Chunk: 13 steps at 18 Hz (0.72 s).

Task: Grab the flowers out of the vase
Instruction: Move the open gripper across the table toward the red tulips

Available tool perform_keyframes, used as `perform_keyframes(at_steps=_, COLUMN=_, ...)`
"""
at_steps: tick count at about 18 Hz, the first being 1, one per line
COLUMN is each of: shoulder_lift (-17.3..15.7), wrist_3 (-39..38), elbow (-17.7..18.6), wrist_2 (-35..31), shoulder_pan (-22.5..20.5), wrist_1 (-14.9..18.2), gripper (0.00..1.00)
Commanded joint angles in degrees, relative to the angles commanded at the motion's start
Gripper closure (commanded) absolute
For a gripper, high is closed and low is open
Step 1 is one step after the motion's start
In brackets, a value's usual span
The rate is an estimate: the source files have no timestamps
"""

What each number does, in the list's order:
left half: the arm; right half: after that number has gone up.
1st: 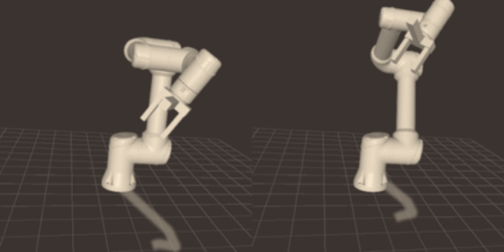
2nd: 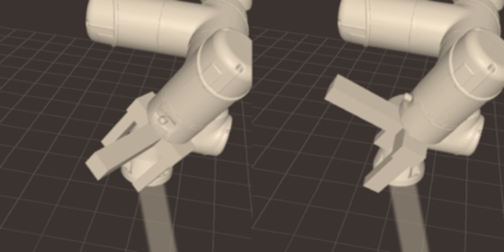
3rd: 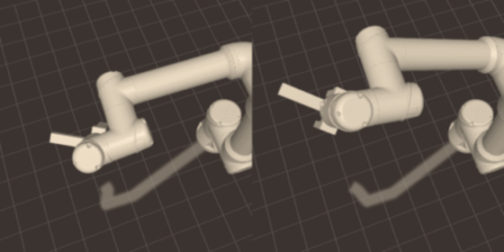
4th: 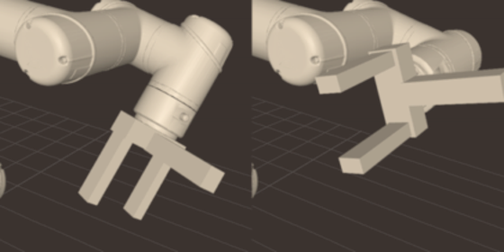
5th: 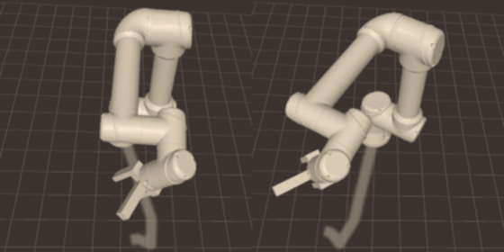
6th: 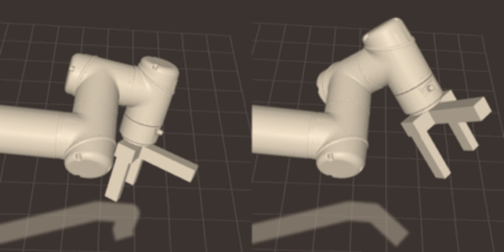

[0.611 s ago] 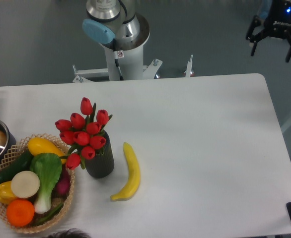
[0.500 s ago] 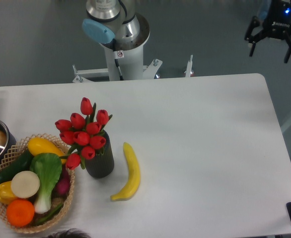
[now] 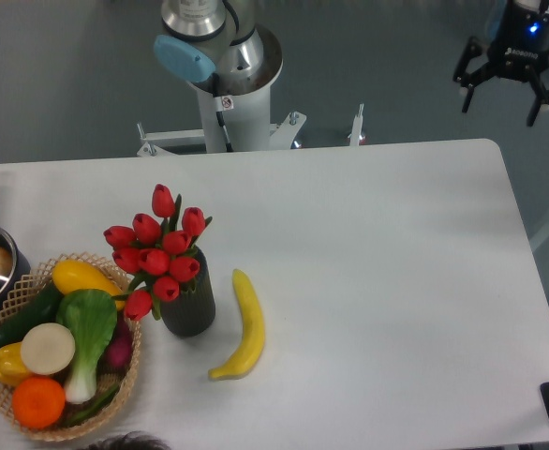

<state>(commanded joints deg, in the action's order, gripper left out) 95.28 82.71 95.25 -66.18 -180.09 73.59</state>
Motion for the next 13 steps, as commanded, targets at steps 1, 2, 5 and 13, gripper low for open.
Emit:
perform_keyframes(at_steps=1, shoulder_lift=-0.53, wrist_3=-0.79, elbow=1.76, wrist_2=0.0, shoulder_pan=0.09, wrist_1=-2.72, gripper=0.0)
perform_keyframes(at_steps=2, shoulder_lift=-0.62, wrist_3=-0.97, elbow=3.08, wrist_2=0.17, shoulder_pan=0.61, wrist_1=-4.84, gripper=0.0)
perform_keyframes(at_steps=5, shoulder_lift=-0.1, wrist_3=-0.54, elbow=4.24, wrist_2=0.53, shoulder_pan=1.58, wrist_1=-6.09, gripper=0.0)
perform_keyframes(at_steps=13, shoulder_lift=-1.06, wrist_3=-0.27, elbow=9.59, wrist_2=8.14, shoulder_pan=3.08, wrist_1=-6.18, gripper=0.0)
